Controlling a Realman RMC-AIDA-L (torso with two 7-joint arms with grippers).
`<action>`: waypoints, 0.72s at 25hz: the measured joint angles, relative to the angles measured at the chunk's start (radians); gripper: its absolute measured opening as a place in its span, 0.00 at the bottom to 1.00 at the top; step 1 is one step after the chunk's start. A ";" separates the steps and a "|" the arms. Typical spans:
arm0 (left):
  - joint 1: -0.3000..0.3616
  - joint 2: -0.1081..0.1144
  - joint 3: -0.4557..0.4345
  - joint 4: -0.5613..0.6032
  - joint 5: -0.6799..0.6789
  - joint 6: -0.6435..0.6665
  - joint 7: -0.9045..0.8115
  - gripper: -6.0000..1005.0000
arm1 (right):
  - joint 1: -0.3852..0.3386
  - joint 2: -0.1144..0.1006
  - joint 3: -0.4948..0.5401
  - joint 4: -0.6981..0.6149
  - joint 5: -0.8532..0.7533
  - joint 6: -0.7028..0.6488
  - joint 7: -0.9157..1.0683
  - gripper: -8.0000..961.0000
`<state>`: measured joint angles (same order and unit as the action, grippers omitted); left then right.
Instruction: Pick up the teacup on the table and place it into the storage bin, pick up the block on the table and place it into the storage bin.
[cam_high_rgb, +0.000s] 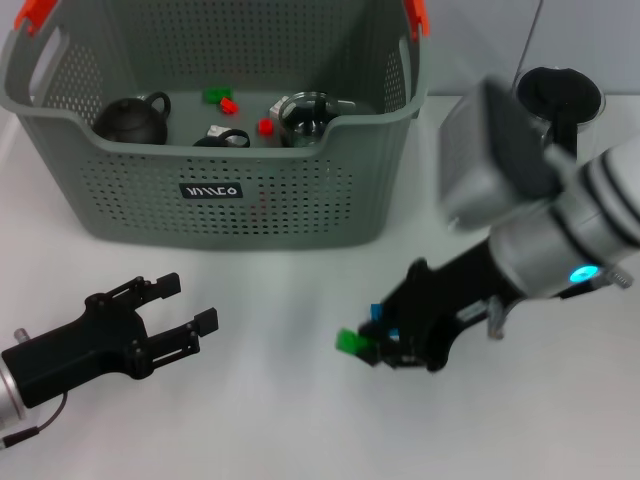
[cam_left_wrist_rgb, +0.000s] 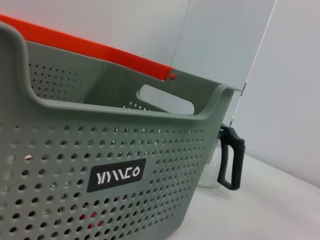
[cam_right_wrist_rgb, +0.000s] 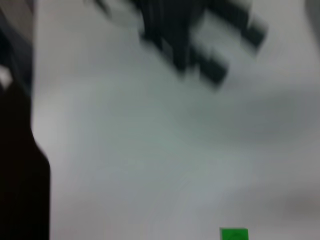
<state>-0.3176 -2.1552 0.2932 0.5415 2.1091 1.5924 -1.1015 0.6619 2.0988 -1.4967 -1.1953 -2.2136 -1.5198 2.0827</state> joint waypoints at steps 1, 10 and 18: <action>0.000 0.000 0.000 0.000 0.000 0.000 0.000 0.79 | -0.005 0.000 0.053 -0.006 0.035 -0.020 -0.032 0.24; -0.006 0.000 0.000 -0.001 0.000 -0.002 0.000 0.79 | 0.015 0.000 0.257 -0.034 0.319 0.060 -0.141 0.26; -0.007 -0.001 0.000 -0.003 0.000 -0.002 0.000 0.79 | 0.166 0.000 0.221 0.048 0.324 0.454 0.049 0.27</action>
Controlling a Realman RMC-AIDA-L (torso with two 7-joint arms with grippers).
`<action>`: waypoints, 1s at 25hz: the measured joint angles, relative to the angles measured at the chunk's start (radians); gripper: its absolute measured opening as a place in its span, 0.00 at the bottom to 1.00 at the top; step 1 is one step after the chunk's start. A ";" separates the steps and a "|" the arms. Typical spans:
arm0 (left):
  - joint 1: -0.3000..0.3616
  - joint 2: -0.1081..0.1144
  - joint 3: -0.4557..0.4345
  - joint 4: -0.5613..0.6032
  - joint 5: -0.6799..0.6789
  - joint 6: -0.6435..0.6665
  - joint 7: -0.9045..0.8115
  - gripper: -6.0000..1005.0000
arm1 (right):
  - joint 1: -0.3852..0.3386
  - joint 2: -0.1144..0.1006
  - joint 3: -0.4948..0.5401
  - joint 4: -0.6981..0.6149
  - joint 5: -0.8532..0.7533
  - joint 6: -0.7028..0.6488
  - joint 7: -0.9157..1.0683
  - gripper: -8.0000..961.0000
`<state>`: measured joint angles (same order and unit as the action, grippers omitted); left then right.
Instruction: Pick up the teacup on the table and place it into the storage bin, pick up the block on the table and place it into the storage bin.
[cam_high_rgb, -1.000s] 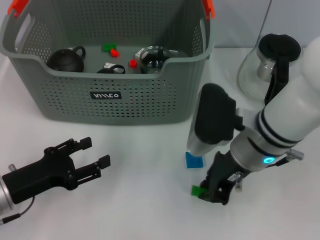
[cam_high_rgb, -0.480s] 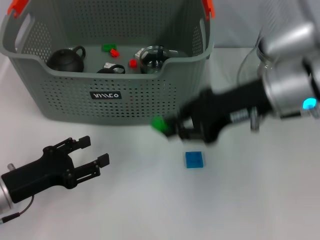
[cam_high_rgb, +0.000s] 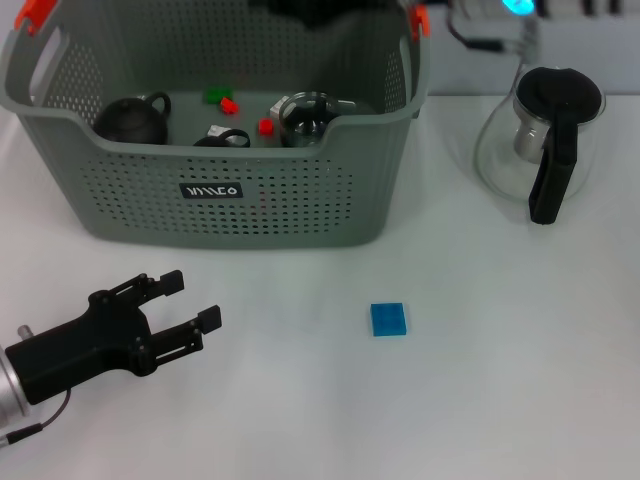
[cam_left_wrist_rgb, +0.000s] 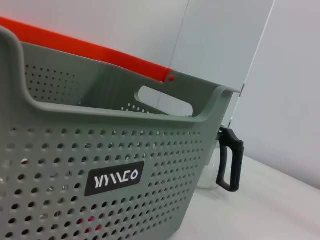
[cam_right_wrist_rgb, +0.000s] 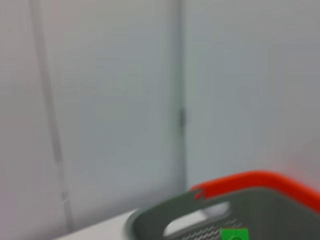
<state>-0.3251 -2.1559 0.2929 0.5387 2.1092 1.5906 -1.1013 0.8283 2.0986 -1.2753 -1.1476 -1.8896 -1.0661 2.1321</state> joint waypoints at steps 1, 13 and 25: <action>0.000 0.000 0.000 0.000 0.000 0.000 0.000 0.79 | 0.029 -0.001 -0.002 0.033 -0.011 0.037 0.019 0.28; -0.009 -0.002 0.000 -0.002 0.000 0.000 -0.004 0.79 | 0.416 0.002 -0.008 0.538 -0.285 0.336 0.147 0.30; -0.007 -0.002 -0.001 -0.002 -0.001 0.005 -0.001 0.79 | 0.306 0.003 -0.039 0.332 -0.271 0.244 0.135 0.41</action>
<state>-0.3317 -2.1583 0.2922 0.5368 2.1082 1.5958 -1.1018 1.1338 2.1012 -1.3146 -0.8158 -2.1607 -0.8221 2.2671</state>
